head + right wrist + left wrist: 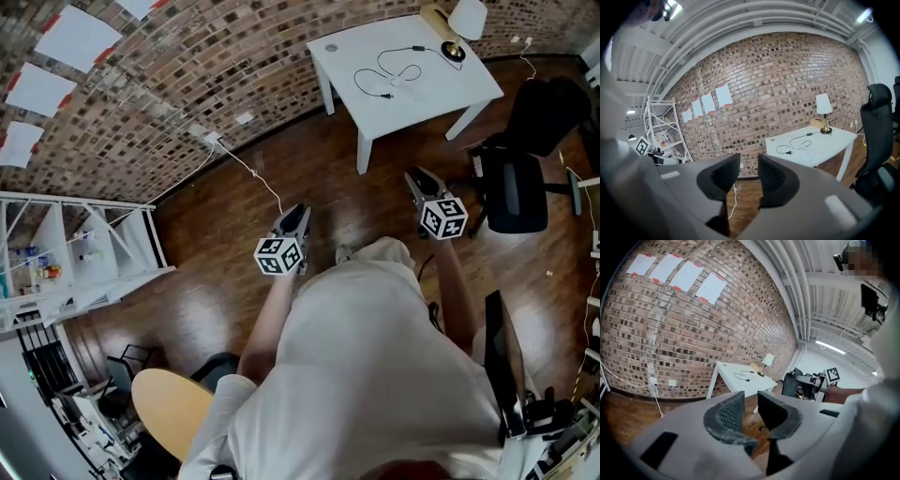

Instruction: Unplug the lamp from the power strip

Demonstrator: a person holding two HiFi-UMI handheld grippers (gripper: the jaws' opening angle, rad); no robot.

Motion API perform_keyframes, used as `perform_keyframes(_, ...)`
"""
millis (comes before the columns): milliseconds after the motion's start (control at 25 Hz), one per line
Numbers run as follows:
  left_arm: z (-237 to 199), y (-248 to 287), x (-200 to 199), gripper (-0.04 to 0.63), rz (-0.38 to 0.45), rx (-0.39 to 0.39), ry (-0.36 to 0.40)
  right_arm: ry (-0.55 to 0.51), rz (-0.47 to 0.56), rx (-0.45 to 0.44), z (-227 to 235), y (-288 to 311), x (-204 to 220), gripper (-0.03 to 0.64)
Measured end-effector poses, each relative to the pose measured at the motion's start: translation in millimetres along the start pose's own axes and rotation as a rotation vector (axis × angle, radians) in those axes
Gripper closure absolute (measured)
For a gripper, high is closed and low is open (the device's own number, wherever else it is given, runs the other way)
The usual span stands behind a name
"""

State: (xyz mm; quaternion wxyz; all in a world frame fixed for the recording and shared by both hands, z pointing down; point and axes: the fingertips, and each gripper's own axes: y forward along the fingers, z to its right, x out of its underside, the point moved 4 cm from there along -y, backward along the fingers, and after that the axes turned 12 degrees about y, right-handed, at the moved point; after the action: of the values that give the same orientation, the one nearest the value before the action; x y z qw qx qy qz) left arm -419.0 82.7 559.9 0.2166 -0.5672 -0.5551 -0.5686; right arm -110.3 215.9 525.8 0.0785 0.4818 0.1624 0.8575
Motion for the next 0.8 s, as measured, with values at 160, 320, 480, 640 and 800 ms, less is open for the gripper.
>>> perform_keyframes(160,-3,15,1,0.532,-0.023,0.046,0.017,-0.020,-0.017,0.031,9,3,8,0.509)
perform_keyframes(320,-21,27,12,0.591,-0.046,0.016,-0.034,-0.051,-0.078,0.068,25,7,19,0.509)
perform_keyframes(480,-19,57,9,0.592,-0.058,-0.007,-0.100,-0.117,-0.102,0.084,51,5,0,0.509)
perform_keyframes(640,-5,81,9,0.592,-0.088,-0.025,-0.127,-0.121,-0.152,0.085,78,5,-5,0.509)
perform_keyframes(800,15,104,-2,0.592,-0.053,-0.071,-0.174,-0.196,-0.194,0.048,101,8,-19,0.509)
